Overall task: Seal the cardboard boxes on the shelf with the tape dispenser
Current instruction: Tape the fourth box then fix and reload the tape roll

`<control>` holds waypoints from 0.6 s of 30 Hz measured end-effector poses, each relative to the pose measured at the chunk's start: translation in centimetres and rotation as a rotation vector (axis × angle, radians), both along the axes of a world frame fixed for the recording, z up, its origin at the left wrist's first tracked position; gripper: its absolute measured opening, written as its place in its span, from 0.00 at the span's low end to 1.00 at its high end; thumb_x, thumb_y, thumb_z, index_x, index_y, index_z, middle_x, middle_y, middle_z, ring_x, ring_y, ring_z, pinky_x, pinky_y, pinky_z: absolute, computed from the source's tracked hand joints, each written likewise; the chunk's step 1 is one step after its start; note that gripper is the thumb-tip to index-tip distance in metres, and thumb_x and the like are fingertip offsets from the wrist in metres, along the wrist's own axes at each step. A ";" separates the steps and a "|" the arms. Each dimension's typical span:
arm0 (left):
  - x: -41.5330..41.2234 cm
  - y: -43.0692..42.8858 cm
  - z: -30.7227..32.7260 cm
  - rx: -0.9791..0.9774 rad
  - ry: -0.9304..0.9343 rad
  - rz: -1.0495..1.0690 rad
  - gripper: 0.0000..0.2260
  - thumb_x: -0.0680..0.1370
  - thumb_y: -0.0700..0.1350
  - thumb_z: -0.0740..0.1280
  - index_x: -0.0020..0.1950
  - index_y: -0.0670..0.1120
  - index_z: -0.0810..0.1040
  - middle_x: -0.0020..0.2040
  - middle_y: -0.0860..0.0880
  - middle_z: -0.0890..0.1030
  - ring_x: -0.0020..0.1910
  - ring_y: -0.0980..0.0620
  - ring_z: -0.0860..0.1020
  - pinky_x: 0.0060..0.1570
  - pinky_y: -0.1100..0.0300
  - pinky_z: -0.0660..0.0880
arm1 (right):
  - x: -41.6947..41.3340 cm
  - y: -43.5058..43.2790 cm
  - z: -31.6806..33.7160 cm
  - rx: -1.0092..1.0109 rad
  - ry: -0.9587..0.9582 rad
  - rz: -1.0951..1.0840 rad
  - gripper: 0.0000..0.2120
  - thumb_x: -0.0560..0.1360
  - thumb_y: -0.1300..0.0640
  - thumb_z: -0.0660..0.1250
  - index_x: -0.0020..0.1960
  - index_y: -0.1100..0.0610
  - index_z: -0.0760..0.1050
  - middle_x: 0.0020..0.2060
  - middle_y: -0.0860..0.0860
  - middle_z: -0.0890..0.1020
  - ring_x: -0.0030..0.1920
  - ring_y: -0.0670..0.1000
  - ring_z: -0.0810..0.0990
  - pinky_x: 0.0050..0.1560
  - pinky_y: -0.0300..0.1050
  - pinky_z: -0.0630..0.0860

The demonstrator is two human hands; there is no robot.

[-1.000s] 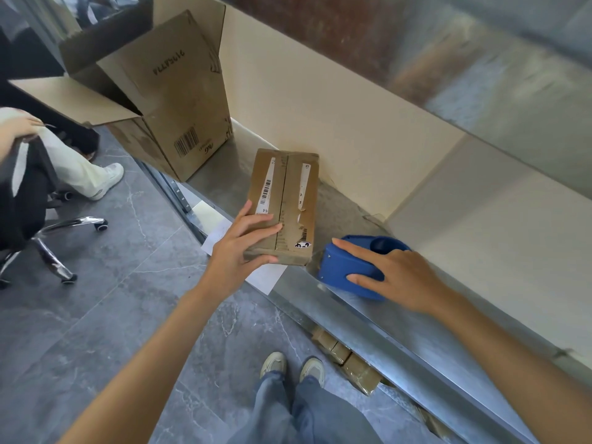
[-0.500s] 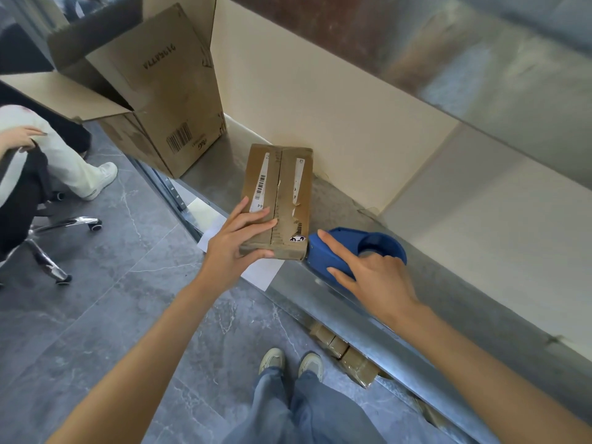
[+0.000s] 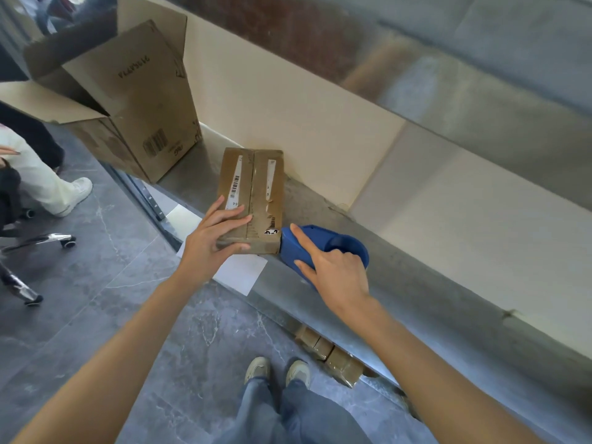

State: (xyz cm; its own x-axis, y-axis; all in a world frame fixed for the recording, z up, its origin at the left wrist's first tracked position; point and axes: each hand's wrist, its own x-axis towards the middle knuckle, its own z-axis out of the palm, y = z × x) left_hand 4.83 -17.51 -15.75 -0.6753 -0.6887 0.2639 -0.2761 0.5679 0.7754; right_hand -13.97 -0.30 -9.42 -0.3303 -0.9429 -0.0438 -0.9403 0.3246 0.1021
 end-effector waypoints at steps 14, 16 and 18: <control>-0.3 -0.2 -0.2 -0.006 0.007 0.005 0.25 0.70 0.50 0.73 0.67 0.46 0.79 0.70 0.53 0.74 0.77 0.66 0.54 0.74 0.70 0.55 | 0.7 -0.2 1.5 0.135 0.006 -0.030 0.29 0.85 0.43 0.48 0.78 0.41 0.34 0.27 0.52 0.65 0.25 0.49 0.63 0.25 0.43 0.55; -0.3 -0.3 -0.2 0.002 -0.001 -0.004 0.25 0.70 0.50 0.73 0.67 0.46 0.79 0.70 0.53 0.74 0.77 0.62 0.56 0.74 0.70 0.55 | 0.5 -0.2 1.2 0.123 -0.032 -0.060 0.29 0.84 0.42 0.50 0.79 0.39 0.37 0.28 0.52 0.69 0.26 0.50 0.66 0.25 0.43 0.57; -0.4 -0.3 -0.1 0.006 -0.021 -0.017 0.25 0.70 0.47 0.75 0.67 0.47 0.79 0.70 0.53 0.74 0.78 0.57 0.57 0.73 0.72 0.55 | 0.2 0.1 1.3 0.116 -0.089 -0.090 0.29 0.84 0.42 0.51 0.79 0.38 0.40 0.30 0.52 0.71 0.28 0.51 0.71 0.24 0.43 0.59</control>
